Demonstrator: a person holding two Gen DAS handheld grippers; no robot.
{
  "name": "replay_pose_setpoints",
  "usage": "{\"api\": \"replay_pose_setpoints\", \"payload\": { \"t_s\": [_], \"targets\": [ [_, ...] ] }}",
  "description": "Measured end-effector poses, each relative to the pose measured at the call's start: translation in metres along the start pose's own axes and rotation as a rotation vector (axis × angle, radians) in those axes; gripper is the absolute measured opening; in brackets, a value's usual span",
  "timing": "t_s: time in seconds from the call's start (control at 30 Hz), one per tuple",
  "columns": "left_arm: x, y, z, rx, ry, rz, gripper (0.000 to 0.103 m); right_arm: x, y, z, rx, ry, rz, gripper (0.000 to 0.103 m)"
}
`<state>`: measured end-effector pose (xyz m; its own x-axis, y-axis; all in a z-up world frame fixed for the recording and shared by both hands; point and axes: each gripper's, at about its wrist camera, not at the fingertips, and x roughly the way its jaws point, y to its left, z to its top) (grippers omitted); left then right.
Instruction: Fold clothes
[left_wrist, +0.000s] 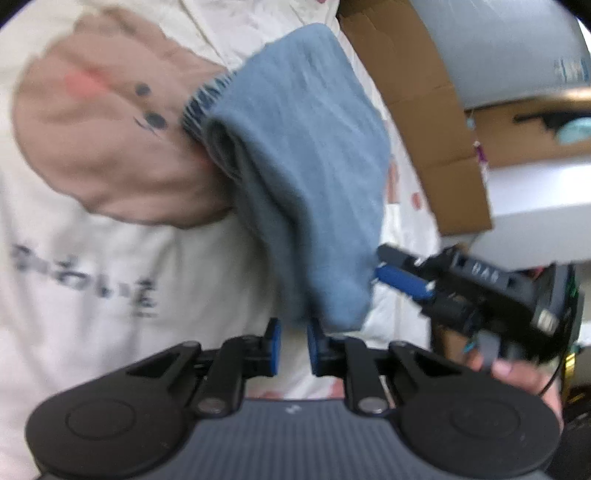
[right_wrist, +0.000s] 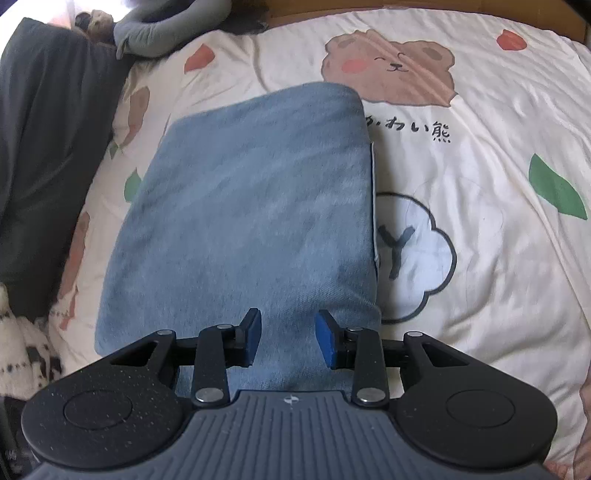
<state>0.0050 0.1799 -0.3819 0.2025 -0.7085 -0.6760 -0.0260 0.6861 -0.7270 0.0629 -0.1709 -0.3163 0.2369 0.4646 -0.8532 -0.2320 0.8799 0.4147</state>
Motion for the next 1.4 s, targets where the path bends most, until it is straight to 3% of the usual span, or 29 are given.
{"api": "replay_pose_setpoints", "payload": {
  "t_s": [0.1, 0.17, 0.27, 0.37, 0.47, 0.6, 0.67, 0.9, 1.03, 1.17, 1.4],
  "targets": [
    [-0.019, -0.005, 0.008, 0.039, -0.019, 0.039, 0.027, 0.0, -0.004, 0.004, 0.014, -0.007, 0.028, 0.044],
    [-0.03, -0.009, 0.013, 0.067, -0.033, 0.06, 0.044, 0.0, -0.006, 0.007, 0.009, -0.013, 0.029, 0.044],
    [-0.042, -0.016, 0.021, 0.096, -0.047, 0.102, 0.059, -0.002, -0.01, 0.011, 0.007, -0.023, 0.03, 0.044],
    [-0.055, -0.018, 0.031, 0.104, -0.061, 0.149, 0.064, -0.003, -0.014, 0.014, 0.009, -0.035, 0.022, 0.046],
    [-0.067, -0.008, 0.039, 0.112, -0.093, 0.183, 0.068, -0.004, -0.019, 0.016, 0.023, -0.053, 0.024, 0.057],
    [-0.079, -0.014, 0.061, 0.151, -0.117, 0.2, 0.071, -0.004, -0.024, 0.019, 0.03, -0.07, 0.022, 0.063],
    [-0.083, -0.015, 0.07, 0.16, -0.132, 0.198, 0.077, -0.003, -0.027, 0.02, 0.03, -0.072, 0.02, 0.064],
    [-0.07, -0.012, 0.096, 0.14, -0.197, 0.191, 0.079, 0.009, -0.034, 0.026, 0.032, -0.076, 0.031, 0.065],
    [-0.055, -0.009, 0.113, 0.134, -0.196, 0.175, 0.081, 0.017, -0.039, 0.03, 0.04, -0.082, 0.052, 0.067],
    [-0.039, -0.011, 0.13, 0.129, -0.18, 0.149, 0.081, 0.025, -0.052, 0.034, 0.143, -0.097, 0.105, 0.072],
    [-0.018, -0.015, 0.151, 0.173, -0.162, 0.134, 0.082, 0.036, -0.059, 0.04, 0.122, -0.115, 0.118, 0.072]
  ]
}}
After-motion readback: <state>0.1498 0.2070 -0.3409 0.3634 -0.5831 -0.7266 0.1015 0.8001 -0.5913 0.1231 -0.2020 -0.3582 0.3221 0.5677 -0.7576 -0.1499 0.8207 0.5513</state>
